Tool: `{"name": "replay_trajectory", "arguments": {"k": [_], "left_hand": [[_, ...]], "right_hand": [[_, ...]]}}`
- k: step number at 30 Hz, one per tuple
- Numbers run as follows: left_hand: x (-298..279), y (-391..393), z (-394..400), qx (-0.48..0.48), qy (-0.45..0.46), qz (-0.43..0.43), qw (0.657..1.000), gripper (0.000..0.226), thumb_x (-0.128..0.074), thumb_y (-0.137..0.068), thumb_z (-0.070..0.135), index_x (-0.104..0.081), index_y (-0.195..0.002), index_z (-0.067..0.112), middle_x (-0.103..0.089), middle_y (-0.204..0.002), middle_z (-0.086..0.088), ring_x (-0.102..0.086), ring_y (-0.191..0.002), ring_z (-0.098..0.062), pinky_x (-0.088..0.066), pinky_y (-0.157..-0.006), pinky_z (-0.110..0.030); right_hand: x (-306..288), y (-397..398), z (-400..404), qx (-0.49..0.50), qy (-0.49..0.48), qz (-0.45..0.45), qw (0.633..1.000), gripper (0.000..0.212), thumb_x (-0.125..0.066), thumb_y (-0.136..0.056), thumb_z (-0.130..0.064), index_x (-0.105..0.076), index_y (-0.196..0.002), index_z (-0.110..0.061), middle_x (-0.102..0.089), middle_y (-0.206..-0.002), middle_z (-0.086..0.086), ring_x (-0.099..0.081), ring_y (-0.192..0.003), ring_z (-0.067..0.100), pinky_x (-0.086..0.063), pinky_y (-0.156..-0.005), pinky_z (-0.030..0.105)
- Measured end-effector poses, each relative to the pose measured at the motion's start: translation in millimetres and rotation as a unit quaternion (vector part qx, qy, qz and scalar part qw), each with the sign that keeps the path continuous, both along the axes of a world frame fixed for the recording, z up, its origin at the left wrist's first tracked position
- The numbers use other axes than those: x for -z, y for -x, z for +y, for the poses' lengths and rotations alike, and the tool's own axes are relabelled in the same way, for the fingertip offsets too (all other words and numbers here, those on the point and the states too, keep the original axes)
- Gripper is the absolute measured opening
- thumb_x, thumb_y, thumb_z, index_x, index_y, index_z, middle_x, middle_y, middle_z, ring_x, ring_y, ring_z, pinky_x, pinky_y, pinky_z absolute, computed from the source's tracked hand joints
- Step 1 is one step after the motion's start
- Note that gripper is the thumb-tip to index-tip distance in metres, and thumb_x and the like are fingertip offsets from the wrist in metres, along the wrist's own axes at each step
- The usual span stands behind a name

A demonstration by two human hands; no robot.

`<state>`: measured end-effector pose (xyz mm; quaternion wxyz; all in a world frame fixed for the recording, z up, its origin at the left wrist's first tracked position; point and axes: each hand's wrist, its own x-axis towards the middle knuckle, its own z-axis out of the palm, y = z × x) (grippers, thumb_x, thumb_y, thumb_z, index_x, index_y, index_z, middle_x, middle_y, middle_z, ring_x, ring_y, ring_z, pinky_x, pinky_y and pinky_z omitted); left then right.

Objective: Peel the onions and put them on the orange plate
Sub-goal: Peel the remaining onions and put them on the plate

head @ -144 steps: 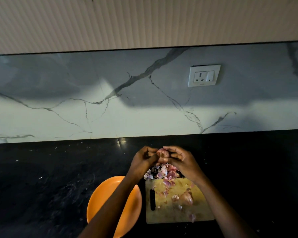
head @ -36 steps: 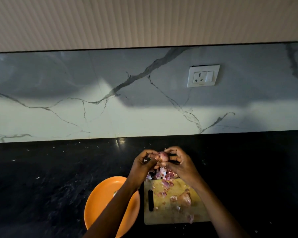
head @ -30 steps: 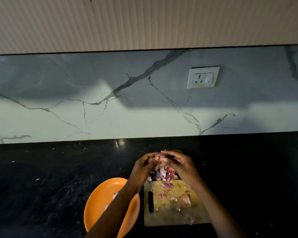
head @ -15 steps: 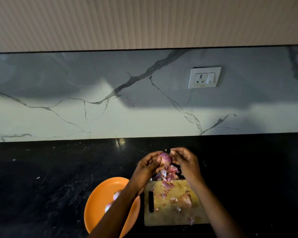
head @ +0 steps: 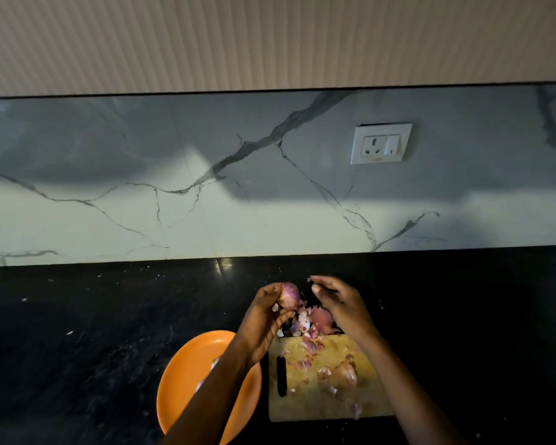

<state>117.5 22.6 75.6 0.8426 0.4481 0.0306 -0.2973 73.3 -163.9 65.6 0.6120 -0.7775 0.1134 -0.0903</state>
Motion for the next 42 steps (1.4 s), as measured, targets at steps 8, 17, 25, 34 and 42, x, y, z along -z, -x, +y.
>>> {"name": "replay_trajectory", "arguments": {"k": [8,17,25,34,42], "left_hand": [[1,-3,4,0.049,-0.047,-0.08,0.994,0.044,-0.067,-0.087,0.011,-0.059,-0.129,0.002,-0.069,-0.122,-0.018,-0.067,-0.111,-0.026,-0.056,-0.092,-0.03],[0,-8,6,0.064,-0.189,-0.185,0.962,0.057,-0.087,-0.068,0.016,-0.06,-0.118,0.009,-0.071,-0.114,-0.014,-0.07,-0.105,-0.027,-0.058,-0.083,-0.033],[2,-4,7,0.09,-0.19,-0.194,0.958,0.047,-0.082,-0.077,0.011,-0.063,-0.12,0.01,-0.069,-0.119,-0.013,-0.069,-0.108,-0.027,-0.059,-0.088,-0.041],[4,-4,8,0.083,-0.208,-0.232,0.947,0.046,-0.078,-0.08,-0.002,-0.062,-0.122,0.01,-0.069,-0.117,-0.013,-0.071,-0.104,-0.025,-0.061,-0.082,-0.036],[9,-4,11,0.099,-0.197,-0.233,0.947,0.047,-0.079,-0.079,-0.001,-0.059,-0.121,0.01,-0.069,-0.117,-0.012,-0.068,-0.108,-0.028,-0.059,-0.087,-0.04]], "right_hand": [[-9,-5,13,-0.082,-0.002,-0.017,0.997,0.029,-0.068,-0.095,-0.023,-0.069,-0.123,-0.029,-0.072,-0.117,-0.011,-0.066,-0.11,0.0,-0.052,-0.093,0.019],[-12,-5,6,-0.067,-0.02,-0.03,0.997,0.015,-0.069,-0.094,-0.018,-0.077,-0.105,-0.023,-0.076,-0.104,-0.007,-0.069,-0.103,0.008,-0.054,-0.092,0.024],[-8,-4,5,-0.028,0.016,0.005,0.999,0.011,-0.065,-0.097,-0.021,-0.073,-0.096,-0.029,-0.075,-0.095,-0.007,-0.069,-0.093,0.002,-0.054,-0.087,0.028],[-13,1,12,-0.096,-0.06,-0.015,0.993,0.027,-0.076,-0.084,-0.026,-0.076,-0.111,-0.024,-0.075,-0.11,-0.005,-0.069,-0.108,0.011,-0.056,-0.095,0.031],[-10,1,7,-0.05,-0.058,-0.028,0.997,0.012,-0.07,-0.093,-0.017,-0.077,-0.101,-0.011,-0.076,-0.094,0.006,-0.072,-0.095,0.022,-0.057,-0.09,0.036]]}}
